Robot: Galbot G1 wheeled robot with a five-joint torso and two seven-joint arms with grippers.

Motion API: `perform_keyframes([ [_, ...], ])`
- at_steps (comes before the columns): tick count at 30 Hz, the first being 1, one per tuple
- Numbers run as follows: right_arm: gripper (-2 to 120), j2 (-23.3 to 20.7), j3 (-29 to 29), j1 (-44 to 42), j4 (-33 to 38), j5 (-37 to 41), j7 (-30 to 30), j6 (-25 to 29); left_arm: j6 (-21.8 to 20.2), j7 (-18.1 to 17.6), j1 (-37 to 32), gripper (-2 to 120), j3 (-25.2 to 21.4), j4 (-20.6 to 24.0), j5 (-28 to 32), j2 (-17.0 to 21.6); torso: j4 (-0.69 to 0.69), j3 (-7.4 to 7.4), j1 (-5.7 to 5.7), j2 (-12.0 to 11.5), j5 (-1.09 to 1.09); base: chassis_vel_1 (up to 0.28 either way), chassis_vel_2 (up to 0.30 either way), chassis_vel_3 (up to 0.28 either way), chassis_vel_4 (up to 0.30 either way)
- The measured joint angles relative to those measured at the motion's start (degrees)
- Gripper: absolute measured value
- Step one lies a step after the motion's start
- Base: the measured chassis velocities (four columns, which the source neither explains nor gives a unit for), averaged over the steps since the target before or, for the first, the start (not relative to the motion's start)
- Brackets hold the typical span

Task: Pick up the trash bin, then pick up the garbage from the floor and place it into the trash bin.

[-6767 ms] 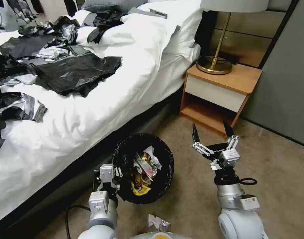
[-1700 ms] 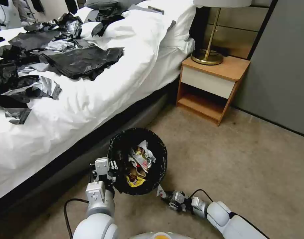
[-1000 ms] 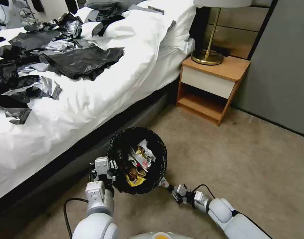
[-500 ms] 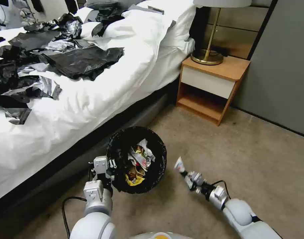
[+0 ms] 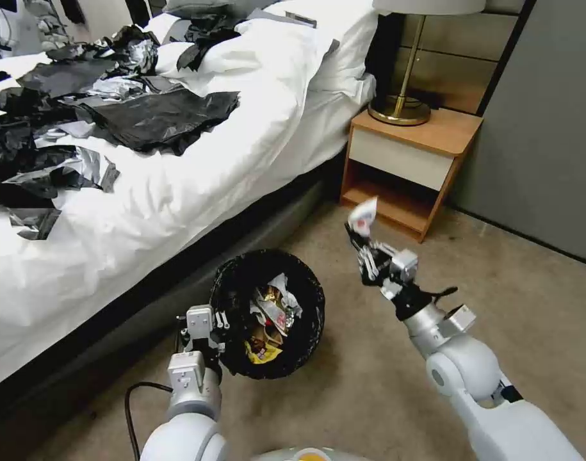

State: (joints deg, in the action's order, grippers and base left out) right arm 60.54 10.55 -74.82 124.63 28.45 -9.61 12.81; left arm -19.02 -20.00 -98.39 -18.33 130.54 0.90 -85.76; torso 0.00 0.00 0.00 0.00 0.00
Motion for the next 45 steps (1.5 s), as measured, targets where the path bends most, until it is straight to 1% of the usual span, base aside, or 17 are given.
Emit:
perform_keyframes([
  [7, 0, -3.29, -8.33, -0.54, 1.63, -1.14, 1.18, -2.01, 0.03, -0.02, -0.63, 1, 0.70, 0.19, -0.38, -0.15, 0.00, 0.00, 0.00, 0.00, -0.01, 0.000, 0.000, 0.000, 0.000],
  [10, 0, -3.59, -13.60, 0.73, -3.18, -5.62, 1.37, -1.86, 0.14, 0.02, -0.91, 1, 1.13, 0.28, -0.77, -0.44, 0.00, 0.00, 0.01, 0.00, 0.00, 0.000, 0.000, 0.000, 0.000],
  [11, 0, -3.59, -13.60, 0.73, -3.18, -5.62, 1.37, -1.86, 0.14, 0.02, -0.91, 1, 1.13, 0.28, -0.77, -0.44, 0.00, 0.00, 0.01, 0.00, 0.00, 0.000, 0.000, 0.000, 0.000],
  [14, 0, -1.92, -17.45, 3.19, -8.72, -7.79, 1.67, -1.55, 0.16, 0.00, -1.05, 1, 1.22, 0.45, -0.88, -0.54, 0.01, 0.00, 0.00, 0.00, 0.00, 0.000, 0.000, 0.000, 0.000],
  [18, 0, 0.04, -19.43, 5.14, -13.24, -8.25, 2.48, -1.61, 0.19, -0.01, -1.21, 1, 1.23, 0.64, -0.89, -0.54, 0.01, 0.00, 0.00, 0.00, 0.00, 0.000, 0.000, 0.000, 0.000],
  [24, 0, 0.65, -19.86, 5.98, -15.88, -8.18, 3.49, -2.45, 0.20, 0.01, -1.08, 1, 1.19, 0.84, -0.79, -0.50, 0.00, 0.00, 0.00, 0.00, 0.00, 0.000, 0.000, 0.000, 0.000],
  [26, 5, 0.53, -19.66, 5.83, -15.96, -8.26, 3.49, -2.52, 0.21, 0.02, -0.88, 1, 1.19, 0.84, -0.74, -0.51, 0.00, 0.00, 0.00, 0.00, 0.00, 0.000, 0.000, 0.000, 0.000],
  [27, 12, 0.48, -19.50, 5.60, -15.95, -8.28, 3.49, -2.56, 0.20, 0.04, -0.77, 1, 1.21, 0.84, -0.71, -0.52, 0.00, 0.00, 0.00, 0.00, 0.00, 0.000, 0.000, 0.000, 0.000],
  [29, 15, 0.45, -19.32, 5.37, -15.86, -8.30, 3.49, -2.57, 0.21, 0.07, -0.65, 1, 1.22, 0.81, -0.68, -0.54, 0.00, 0.00, 0.00, 0.00, 0.00, 0.000, 0.000, 0.000, 0.000],
  [31, 25, 0.44, -18.96, 5.03, -15.65, -8.67, 3.46, -2.57, 0.21, 0.08, -0.50, 1, 1.23, 0.76, -0.62, -0.57, 0.00, 0.00, 0.00, 0.00, 0.00, 0.000, 0.000, 0.000, 0.000],
  [32, 25, 0.44, -18.96, 5.03, -15.65, -8.67, 3.46, -2.57, 0.21, 0.08, -0.50, 1, 1.23, 0.76, -0.62, -0.57, 0.00, 0.00, 0.00, 0.00, 0.00, 0.000, 0.000, 0.000, 0.000],
  [37, 46, 0.55, -18.14, 4.21, -15.40, -9.36, 3.25, -2.21, 0.22, 0.10, -0.49, 1, 1.11, 0.54, -0.56, -0.63, 0.00, 0.00, 0.00, 0.00, 0.00, 0.000, 0.000, 0.000, 0.000],
  [39, 48, 0.47, -17.97, 4.09, -15.34, -9.42, 3.19, -2.13, 0.22, 0.10, -0.50, 1, 1.08, 0.54, -0.56, -0.64, 0.00, 0.00, 0.00, 0.00, 0.00, 0.000, 0.000, 0.000, 0.000],
  [40, 57, 0.19, -17.51, 3.77, -15.10, -9.60, 2.94, -1.97, 0.22, 0.10, -0.51, 1, 1.04, 0.59, -0.56, -0.67, 0.00, 0.00, 0.00, 0.00, 0.00, 0.000, 0.000, 0.000, 0.000],
  [42, 65, 0.06, -16.99, 3.27, -14.79, -9.89, 2.37, -1.75, 0.22, 0.10, -0.51, 1, 1.01, 0.59, -0.58, -0.71, 0.00, 0.00, 0.00, 0.00, 0.00, 0.000, 0.000, 0.000, 0.000],
  [44, 69, 0.06, -16.89, 3.14, -14.69, -10.01, 2.24, -1.68, 0.22, 0.11, -0.55, 1, 1.01, 0.60, -0.60, -0.71, 0.00, 0.00, 0.00, 0.00, 0.00, 0.000, 0.000, 0.000, 0.000],
  [45, 76, 0.08, -16.78, 2.96, -14.58, -10.32, 2.06, -1.58, 0.23, 0.10, -0.68, 1, 1.00, 0.68, -0.65, -0.73, 0.00, 0.00, 0.00, 0.00, 0.00, 0.000, 0.000, 0.000, 0.000],
])
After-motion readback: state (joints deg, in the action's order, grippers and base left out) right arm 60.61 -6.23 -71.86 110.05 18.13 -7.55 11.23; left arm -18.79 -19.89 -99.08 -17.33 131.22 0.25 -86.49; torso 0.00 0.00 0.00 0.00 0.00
